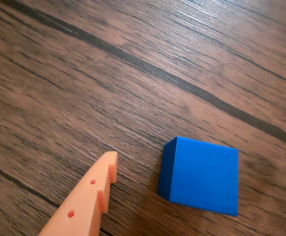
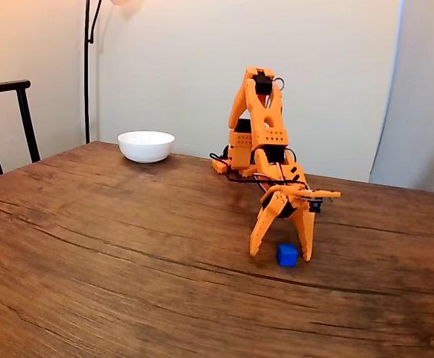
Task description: Grasp the cube and drop it in the bowl
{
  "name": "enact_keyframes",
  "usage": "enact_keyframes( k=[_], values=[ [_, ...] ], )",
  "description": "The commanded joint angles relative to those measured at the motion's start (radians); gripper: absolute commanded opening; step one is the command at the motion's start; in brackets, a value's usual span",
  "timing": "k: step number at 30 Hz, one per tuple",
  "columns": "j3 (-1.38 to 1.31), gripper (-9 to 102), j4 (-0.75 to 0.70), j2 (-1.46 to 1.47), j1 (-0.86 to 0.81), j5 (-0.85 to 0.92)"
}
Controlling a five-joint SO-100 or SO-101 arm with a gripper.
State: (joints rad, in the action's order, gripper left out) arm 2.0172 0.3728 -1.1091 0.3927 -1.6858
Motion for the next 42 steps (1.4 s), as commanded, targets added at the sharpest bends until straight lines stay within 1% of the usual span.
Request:
enact_keyframes(
  k=[1, 3, 8, 11, 17, 27, 33, 42],
  values=[
    [-0.023, 50, 0.014, -0.005, 0.003, 0.008],
    [-0.023, 49, 0.011, -0.005, 0.003, 0.008],
    [-0.023, 34, 0.005, -0.005, -0.006, 0.008],
    [-0.021, 28, 0.005, -0.003, -0.008, 0.008],
    [-0.021, 25, 0.003, -0.003, -0.011, 0.009],
    [-0.020, 24, 0.003, -0.003, -0.025, 0.034],
    [-0.020, 13, 0.003, -0.003, -0.025, 0.034],
    [-0.020, 4, 0.003, -0.002, -0.025, 0.034]
  ],
)
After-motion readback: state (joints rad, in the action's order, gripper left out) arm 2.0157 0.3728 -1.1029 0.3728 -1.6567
